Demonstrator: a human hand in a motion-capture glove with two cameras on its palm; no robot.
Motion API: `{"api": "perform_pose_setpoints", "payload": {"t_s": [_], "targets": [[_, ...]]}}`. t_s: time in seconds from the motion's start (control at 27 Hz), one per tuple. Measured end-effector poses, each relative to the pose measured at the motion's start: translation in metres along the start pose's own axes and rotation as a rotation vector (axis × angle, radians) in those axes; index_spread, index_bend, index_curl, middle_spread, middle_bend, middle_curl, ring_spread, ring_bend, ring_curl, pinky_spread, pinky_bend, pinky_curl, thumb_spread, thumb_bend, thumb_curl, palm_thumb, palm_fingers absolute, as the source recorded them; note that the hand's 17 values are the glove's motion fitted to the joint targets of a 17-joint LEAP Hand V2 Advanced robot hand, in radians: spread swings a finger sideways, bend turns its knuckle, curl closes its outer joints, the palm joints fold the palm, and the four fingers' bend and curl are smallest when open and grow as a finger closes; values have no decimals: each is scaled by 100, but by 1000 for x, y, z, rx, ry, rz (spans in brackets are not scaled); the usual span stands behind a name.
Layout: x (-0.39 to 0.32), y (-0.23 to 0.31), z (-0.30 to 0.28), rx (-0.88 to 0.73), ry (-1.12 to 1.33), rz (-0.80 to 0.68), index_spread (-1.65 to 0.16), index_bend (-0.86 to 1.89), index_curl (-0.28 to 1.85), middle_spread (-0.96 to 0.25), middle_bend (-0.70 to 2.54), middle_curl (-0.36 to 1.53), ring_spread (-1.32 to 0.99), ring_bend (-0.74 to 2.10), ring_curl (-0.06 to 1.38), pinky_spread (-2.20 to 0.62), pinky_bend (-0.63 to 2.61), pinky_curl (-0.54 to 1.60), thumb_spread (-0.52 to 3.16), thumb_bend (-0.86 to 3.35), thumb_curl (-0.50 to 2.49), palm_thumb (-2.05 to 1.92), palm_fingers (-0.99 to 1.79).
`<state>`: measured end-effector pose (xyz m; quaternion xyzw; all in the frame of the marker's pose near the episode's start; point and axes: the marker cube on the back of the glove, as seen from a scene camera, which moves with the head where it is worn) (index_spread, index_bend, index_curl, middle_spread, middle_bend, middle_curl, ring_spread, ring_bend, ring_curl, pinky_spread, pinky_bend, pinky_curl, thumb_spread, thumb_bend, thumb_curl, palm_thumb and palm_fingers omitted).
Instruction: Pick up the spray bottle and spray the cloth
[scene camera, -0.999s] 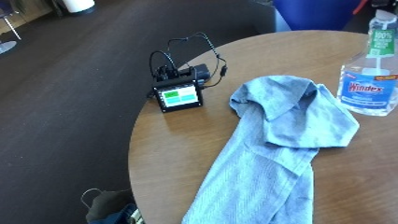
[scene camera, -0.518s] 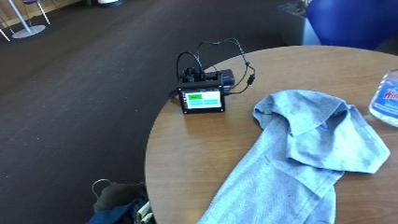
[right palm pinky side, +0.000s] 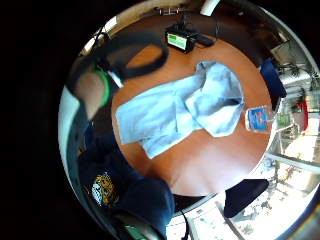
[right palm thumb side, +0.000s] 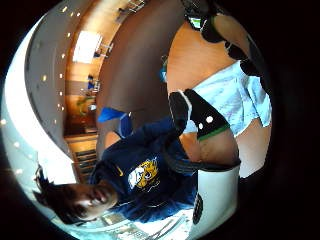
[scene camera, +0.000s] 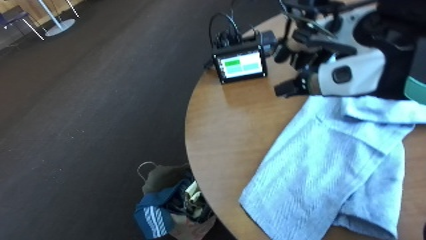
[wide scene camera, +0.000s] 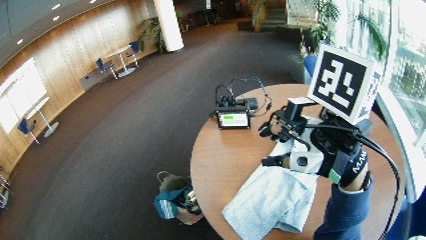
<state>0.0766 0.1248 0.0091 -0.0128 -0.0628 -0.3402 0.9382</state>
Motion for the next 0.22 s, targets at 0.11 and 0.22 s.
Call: {"api": "perform_pose_setpoints", "payload": {"t_s": [0.11,0.22], "targets": [[-1,-9,-4,6,68,-28,-38,12,20,-8,27,39,-16,50,36,6,40,32,121,-2,33,74,89],[-1,-11,-5,9,77,-30,-37,11,21,-7,27,39,-17,50,36,6,38,32,121,-2,33,73,90]]}}
